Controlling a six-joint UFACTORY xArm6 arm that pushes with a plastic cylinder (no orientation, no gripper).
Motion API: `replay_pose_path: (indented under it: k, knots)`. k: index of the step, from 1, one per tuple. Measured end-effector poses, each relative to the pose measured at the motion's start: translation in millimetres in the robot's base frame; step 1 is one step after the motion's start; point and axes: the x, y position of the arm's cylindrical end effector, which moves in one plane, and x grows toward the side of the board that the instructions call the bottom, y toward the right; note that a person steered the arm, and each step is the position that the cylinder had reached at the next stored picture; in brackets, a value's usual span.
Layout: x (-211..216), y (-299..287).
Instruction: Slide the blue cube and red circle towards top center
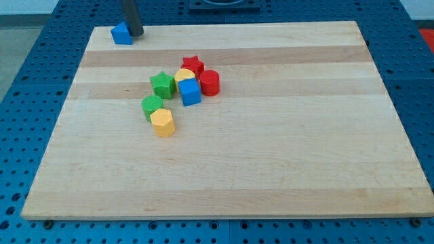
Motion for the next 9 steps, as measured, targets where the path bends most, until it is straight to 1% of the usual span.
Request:
replay_pose_path:
  k: [1,2,3,6,7,8,9]
  knots:
    - [0,0]
    - [0,16]
    - [18,52]
    - [144,59]
    - [180,59]
    - [209,80]
    - [211,111]
